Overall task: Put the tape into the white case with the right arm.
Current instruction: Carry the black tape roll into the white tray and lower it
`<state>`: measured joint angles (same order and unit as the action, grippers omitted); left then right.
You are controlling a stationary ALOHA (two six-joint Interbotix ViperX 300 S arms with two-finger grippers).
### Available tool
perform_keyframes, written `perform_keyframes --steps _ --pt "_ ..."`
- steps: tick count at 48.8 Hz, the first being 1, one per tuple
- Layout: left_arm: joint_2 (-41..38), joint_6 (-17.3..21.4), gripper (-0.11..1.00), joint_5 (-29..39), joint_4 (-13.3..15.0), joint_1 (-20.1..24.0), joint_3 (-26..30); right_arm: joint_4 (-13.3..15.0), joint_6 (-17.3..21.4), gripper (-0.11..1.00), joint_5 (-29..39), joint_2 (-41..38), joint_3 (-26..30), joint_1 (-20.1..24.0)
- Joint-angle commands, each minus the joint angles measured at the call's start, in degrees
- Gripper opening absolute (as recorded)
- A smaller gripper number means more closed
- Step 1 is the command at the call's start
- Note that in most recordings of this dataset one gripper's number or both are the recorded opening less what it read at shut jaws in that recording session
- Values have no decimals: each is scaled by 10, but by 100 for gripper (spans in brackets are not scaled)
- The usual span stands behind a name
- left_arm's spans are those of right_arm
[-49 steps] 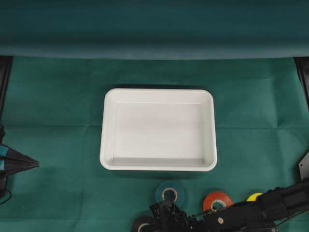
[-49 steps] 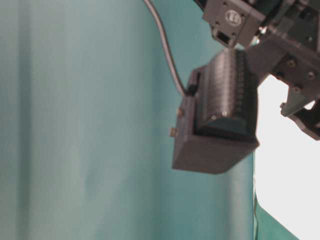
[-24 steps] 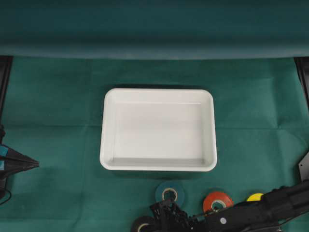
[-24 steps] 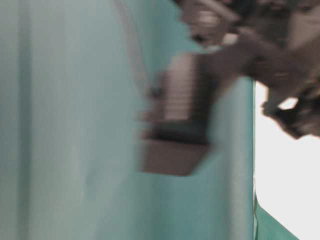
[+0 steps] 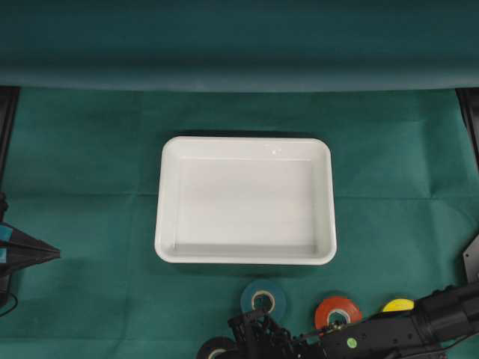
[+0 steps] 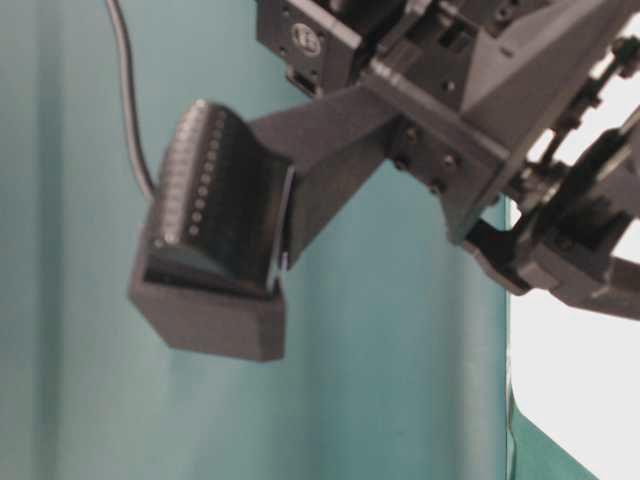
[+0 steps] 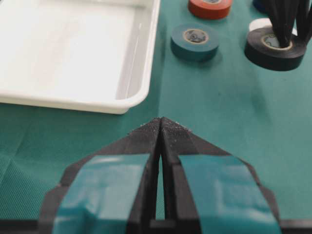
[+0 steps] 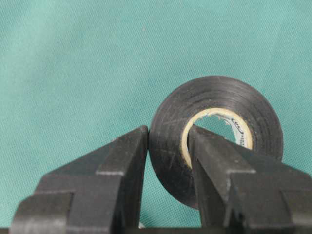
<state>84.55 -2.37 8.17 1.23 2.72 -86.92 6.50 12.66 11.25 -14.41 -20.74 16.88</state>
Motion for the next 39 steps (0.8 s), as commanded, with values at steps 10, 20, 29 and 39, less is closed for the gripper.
perform_keyframes --steps 10,20,29,39 --pt "-6 0 0 -7 1 1 8 54 -3 0 1 22 30 -62" --pt "-6 0 0 -7 1 1 8 108 -3 0 2 22 55 -135" --pt "-5 0 0 -7 1 1 8 116 -4 0 -5 21 65 -207" --pt "-5 0 0 -7 1 1 8 119 -7 0 -31 18 67 -267"
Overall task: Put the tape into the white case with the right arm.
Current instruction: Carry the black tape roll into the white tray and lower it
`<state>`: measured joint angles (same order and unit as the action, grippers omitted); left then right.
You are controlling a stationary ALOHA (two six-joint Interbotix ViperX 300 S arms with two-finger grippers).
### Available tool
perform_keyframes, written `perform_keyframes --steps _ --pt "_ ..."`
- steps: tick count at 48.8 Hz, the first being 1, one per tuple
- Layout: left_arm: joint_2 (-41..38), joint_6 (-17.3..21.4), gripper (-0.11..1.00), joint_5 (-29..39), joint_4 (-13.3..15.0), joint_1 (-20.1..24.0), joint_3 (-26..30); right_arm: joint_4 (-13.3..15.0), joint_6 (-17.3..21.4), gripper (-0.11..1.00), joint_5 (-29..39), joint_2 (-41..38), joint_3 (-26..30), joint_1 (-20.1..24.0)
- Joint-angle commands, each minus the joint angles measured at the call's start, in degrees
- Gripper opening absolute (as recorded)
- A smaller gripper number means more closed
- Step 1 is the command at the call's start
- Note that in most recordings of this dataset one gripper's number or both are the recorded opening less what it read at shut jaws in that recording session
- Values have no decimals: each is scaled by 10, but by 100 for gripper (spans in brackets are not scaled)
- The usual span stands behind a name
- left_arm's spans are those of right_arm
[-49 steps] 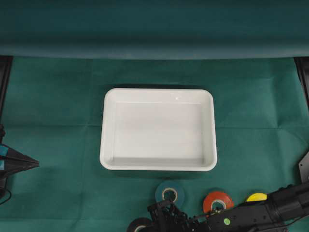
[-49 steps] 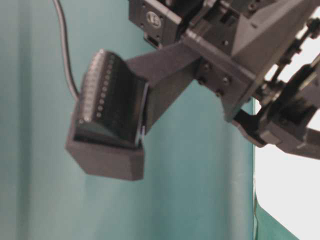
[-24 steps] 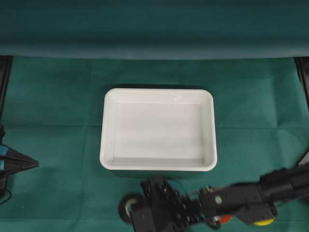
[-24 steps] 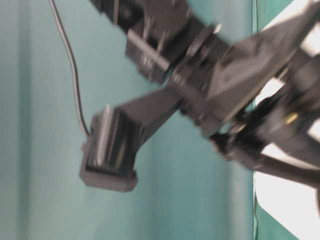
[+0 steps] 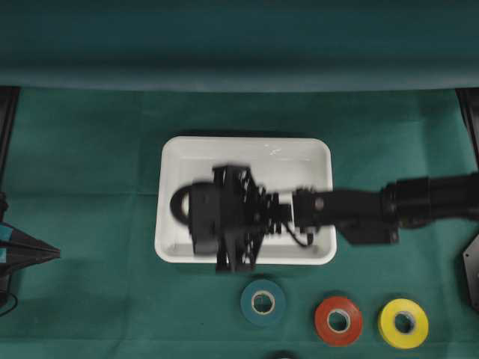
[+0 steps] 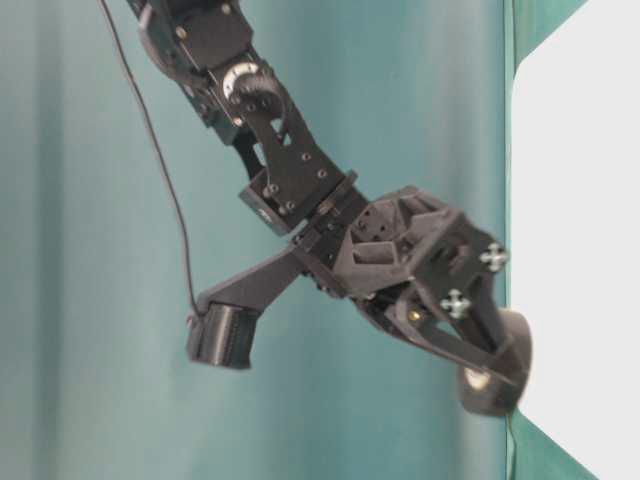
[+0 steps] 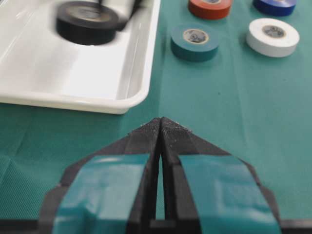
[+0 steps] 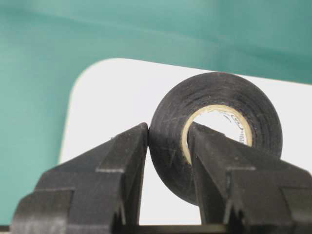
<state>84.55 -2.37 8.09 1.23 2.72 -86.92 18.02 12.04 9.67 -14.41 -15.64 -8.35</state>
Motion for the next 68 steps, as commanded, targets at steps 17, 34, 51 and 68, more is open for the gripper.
perform_keyframes --steps 17,34,51,68 --pt "-5 0 0 -6 1 1 8 5 -2 0 -33 1 15 -64" --pt "-5 0 0 -6 1 1 8 29 -1 0 -40 -7 15 -64" --pt "-6 0 0 -6 1 1 8 30 2 56 -40 -9 15 -67" --pt "-6 0 0 -6 1 1 8 29 5 69 -28 7 -15 -69"
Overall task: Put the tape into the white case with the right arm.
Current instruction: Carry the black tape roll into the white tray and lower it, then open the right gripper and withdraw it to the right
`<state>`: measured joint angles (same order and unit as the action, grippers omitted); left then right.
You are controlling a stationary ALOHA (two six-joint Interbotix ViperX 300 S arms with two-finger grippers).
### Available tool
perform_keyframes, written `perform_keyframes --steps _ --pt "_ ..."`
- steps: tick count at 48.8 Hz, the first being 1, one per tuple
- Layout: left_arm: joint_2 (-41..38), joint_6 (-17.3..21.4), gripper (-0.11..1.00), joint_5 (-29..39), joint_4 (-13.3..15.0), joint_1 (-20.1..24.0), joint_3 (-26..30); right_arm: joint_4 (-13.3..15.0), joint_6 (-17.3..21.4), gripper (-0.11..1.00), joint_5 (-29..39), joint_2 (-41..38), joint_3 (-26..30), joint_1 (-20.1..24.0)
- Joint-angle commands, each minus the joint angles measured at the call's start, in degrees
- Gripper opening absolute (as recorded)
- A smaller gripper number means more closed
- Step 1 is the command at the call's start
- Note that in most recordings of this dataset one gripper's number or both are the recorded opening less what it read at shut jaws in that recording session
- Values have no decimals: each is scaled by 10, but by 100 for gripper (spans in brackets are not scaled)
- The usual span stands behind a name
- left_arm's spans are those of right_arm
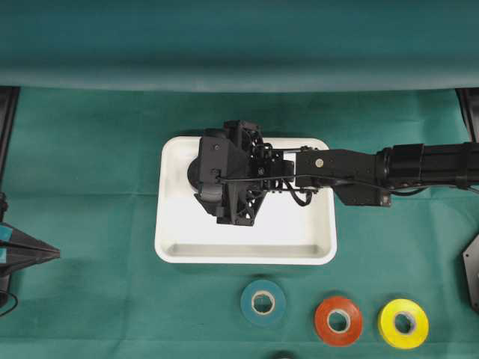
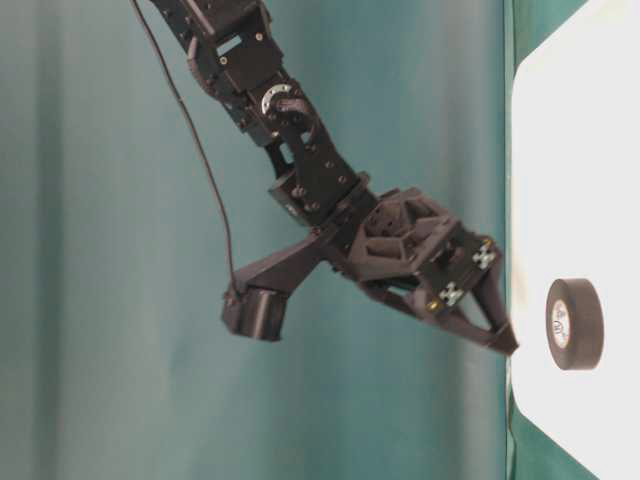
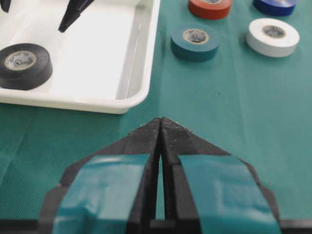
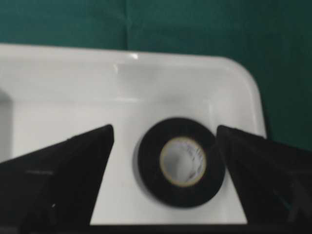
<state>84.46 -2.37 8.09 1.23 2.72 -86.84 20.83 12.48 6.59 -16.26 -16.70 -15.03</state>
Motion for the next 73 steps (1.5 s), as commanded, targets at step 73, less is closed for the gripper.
perform_keyframes --steps 73 --pt "-4 0 0 -7 1 1 6 -3 119 68 -37 684 -598 -1"
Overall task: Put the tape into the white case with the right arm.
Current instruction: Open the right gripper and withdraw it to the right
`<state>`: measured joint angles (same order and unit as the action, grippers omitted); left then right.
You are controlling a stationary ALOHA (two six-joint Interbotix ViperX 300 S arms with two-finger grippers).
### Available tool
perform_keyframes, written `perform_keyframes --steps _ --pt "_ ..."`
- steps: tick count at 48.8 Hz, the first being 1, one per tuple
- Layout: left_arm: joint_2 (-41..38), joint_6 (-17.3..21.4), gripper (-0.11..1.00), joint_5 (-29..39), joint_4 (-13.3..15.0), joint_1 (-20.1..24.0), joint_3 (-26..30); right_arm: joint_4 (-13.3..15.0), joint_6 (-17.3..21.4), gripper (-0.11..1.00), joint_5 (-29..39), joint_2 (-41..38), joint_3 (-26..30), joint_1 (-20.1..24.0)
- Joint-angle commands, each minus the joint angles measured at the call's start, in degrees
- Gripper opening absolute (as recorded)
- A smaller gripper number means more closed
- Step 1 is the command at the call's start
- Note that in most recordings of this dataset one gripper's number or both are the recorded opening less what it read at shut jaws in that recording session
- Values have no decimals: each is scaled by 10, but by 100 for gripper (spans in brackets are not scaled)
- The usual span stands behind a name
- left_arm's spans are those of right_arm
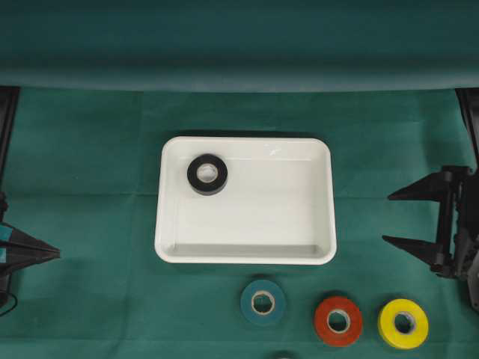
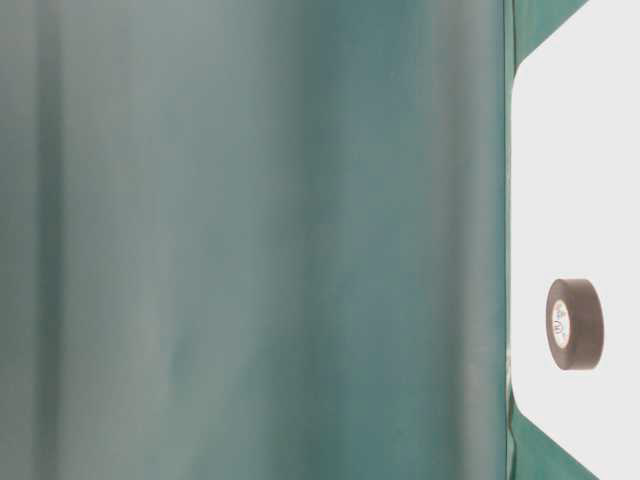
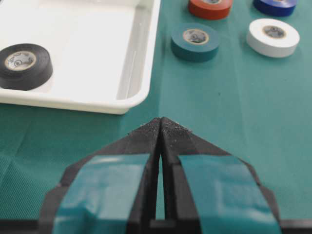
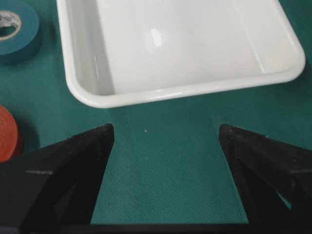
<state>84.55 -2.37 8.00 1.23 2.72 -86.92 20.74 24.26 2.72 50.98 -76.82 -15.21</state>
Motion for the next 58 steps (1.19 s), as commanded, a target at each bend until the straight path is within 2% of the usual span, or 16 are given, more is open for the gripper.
perform_keyframes --steps 1,9,15,29,33,58 --pt "-6 0 0 -6 1 0 7 -2 1 68 3 14 3 1" --pt "-5 0 0 -6 1 1 7 -2 1 68 5 17 -2 4" --pt "-6 0 0 -6 1 1 7 -2 1 68 4 15 -2 24" --pt "-6 0 0 -6 1 1 7 -2 2 68 5 18 -10 138" --pt "-6 0 0 -6 1 1 7 -2 2 68 5 18 -11 158" --pt "-6 0 0 -6 1 1 7 -2 3 68 15 -4 4 164"
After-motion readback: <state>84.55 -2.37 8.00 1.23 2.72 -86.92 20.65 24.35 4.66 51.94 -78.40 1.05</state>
